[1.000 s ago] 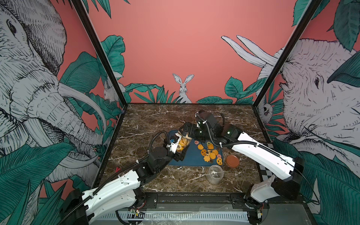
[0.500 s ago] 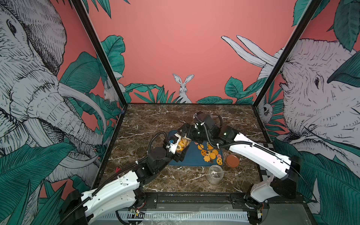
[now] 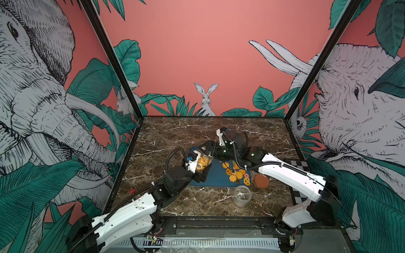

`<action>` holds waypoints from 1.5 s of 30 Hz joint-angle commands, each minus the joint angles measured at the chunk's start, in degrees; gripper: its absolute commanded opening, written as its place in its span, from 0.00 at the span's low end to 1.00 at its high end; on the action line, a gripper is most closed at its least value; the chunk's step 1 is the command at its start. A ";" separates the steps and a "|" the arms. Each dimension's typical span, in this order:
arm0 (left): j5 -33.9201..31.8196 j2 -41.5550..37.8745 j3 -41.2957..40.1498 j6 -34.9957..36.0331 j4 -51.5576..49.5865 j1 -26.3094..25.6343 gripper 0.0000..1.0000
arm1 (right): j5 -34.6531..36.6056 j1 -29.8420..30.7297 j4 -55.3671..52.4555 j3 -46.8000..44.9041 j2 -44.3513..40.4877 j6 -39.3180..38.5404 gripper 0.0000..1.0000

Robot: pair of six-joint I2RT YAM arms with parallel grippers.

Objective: Pour the cookies out of the jar
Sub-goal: Unscrew the lid from the jar.

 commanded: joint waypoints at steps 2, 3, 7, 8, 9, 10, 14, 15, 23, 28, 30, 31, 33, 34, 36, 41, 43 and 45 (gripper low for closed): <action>18.69 -1.04 -1.00 -14.17 23.41 4.46 0.00 | -13.48 -0.26 13.27 -1.76 -1.62 -4.51 0.20; 21.49 -0.36 -1.76 -17.04 27.06 5.61 0.00 | -14.48 -0.29 12.63 -1.94 -2.06 -6.28 0.19; 27.52 0.66 -3.22 -22.22 34.63 7.10 0.00 | -17.12 -0.93 11.71 -4.10 -4.46 -10.60 0.17; 28.94 0.67 -3.15 -22.66 35.20 7.10 0.00 | -17.84 -1.21 11.85 -4.76 -5.26 -11.25 0.17; 30.28 0.76 -3.09 -22.92 36.04 7.18 0.00 | -18.27 -1.45 12.07 -5.56 -5.99 -11.88 0.17; 31.18 0.71 -3.00 -23.17 36.47 7.20 0.00 | -18.45 -1.62 12.05 -5.98 -6.70 -12.50 0.18; 31.44 -0.02 -2.11 -21.46 32.66 7.21 0.00 | -17.93 -1.95 8.10 -5.07 -8.34 -15.13 0.39; 30.90 -0.44 -1.74 -20.23 30.67 7.21 0.00 | -17.35 -1.94 6.54 -4.19 -8.59 -15.77 0.57; 25.60 -2.35 2.33 -10.92 14.53 7.21 0.00 | -8.16 -1.94 -4.13 3.66 -11.76 -17.15 0.99; 19.64 -2.63 3.16 -8.63 9.78 7.21 0.00 | 1.47 -1.84 -18.08 10.75 -9.92 -15.44 0.99; 18.39 -2.64 3.64 -7.79 8.98 7.21 0.00 | 6.13 -1.85 -25.27 13.83 -8.97 -14.67 0.99; 17.62 -2.77 3.90 -6.93 8.27 7.19 0.00 | 8.28 -1.87 -28.58 15.47 -8.37 -14.44 0.99; 15.65 -2.69 4.66 -4.93 6.26 7.16 0.00 | 9.84 -1.76 -31.67 17.43 -7.72 -13.35 0.99; 14.19 -2.77 4.87 -3.76 5.50 7.07 0.00 | 9.87 -1.73 -31.82 17.67 -7.64 -12.29 0.99; 10.38 -2.81 4.84 -0.87 4.80 6.01 0.00 | 8.57 -1.76 -30.82 18.12 -6.92 -10.58 0.99; -3.07 -1.13 6.01 14.48 3.31 -4.12 0.00 | 5.69 -1.59 -28.37 18.95 -4.34 -4.81 0.98; -4.54 -0.61 5.40 15.09 4.70 -4.92 0.00 | 3.94 -1.59 -26.03 18.17 -3.49 -2.83 0.98; -4.51 -0.60 4.67 14.69 6.11 -5.01 0.00 | 3.40 -1.51 -25.03 17.98 -2.81 -2.48 0.97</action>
